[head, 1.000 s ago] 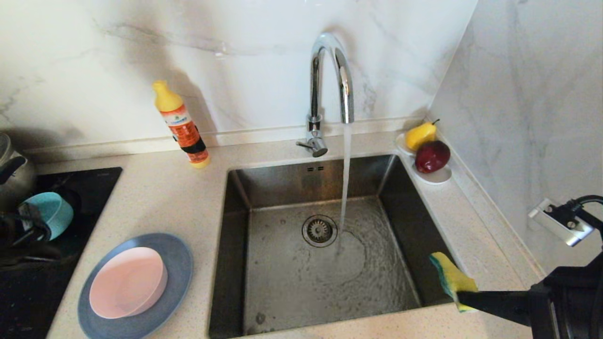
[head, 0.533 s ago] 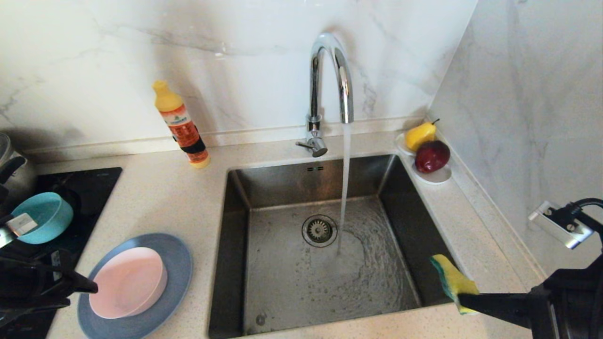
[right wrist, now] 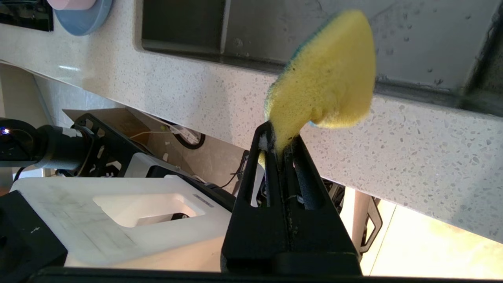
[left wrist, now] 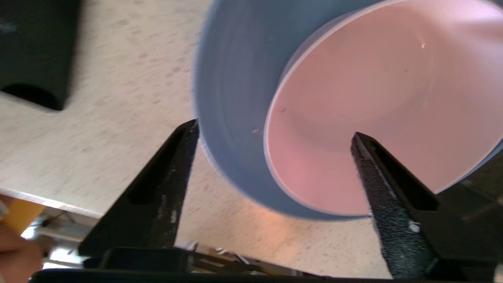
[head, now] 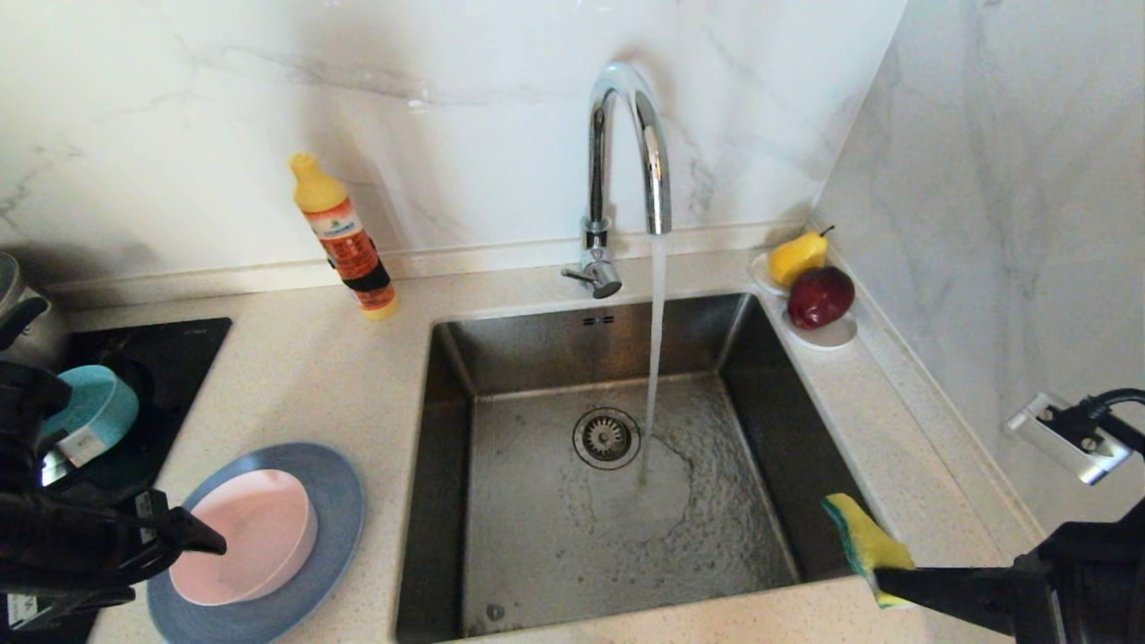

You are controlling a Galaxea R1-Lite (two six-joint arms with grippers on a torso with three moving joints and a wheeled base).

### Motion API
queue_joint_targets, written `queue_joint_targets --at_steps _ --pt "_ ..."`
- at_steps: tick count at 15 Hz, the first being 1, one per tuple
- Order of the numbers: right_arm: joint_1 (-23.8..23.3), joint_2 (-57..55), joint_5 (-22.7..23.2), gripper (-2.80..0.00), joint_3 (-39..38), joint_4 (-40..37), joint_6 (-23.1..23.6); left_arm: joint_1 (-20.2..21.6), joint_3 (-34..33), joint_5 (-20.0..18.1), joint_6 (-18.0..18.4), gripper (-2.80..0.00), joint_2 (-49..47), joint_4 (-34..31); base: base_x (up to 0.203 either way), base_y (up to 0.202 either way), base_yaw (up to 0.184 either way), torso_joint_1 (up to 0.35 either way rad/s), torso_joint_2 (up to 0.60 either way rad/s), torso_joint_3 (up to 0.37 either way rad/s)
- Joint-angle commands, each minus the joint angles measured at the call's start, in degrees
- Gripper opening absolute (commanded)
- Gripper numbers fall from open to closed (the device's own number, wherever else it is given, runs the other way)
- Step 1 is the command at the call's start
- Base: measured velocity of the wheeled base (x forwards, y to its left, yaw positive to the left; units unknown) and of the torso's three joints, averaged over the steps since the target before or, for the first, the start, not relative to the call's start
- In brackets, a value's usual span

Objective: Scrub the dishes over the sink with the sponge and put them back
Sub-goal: Wash the bowl

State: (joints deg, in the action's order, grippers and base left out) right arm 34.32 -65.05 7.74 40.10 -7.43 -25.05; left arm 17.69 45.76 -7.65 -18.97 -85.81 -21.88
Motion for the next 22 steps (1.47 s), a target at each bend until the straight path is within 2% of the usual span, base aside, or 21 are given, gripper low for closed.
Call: queue_joint_targets --at_steps 1,4,16,22 --pt "0.03 0.27 0.09 -2.80 -0.39 -0.04 -0.06 -0.13 -0.65 -1.36 -0.57 0.00 -1.99 0.63 0.000 0.000 0.000 0.000 0.00 0.000" --pt "-0.13 0.22 0.09 -2.80 -0.55 1.30 0.00 -0.38 -0.57 -3.93 -0.88 0.00 -3.15 2.89 0.000 0.000 0.000 0.000 0.00 0.000" --pt "-0.43 -0.69 0.09 -2.80 -1.69 3.21 0.00 -1.08 -0.58 -3.34 -2.83 0.00 -11.04 13.44 0.000 0.000 0.000 0.000 0.00 0.000" --pt "-0.48 -2.19 0.17 -2.80 -1.62 4.97 0.00 0.16 0.77 1.57 -2.83 0.00 -10.30 13.44 0.000 0.000 0.000 0.000 0.00 0.000"
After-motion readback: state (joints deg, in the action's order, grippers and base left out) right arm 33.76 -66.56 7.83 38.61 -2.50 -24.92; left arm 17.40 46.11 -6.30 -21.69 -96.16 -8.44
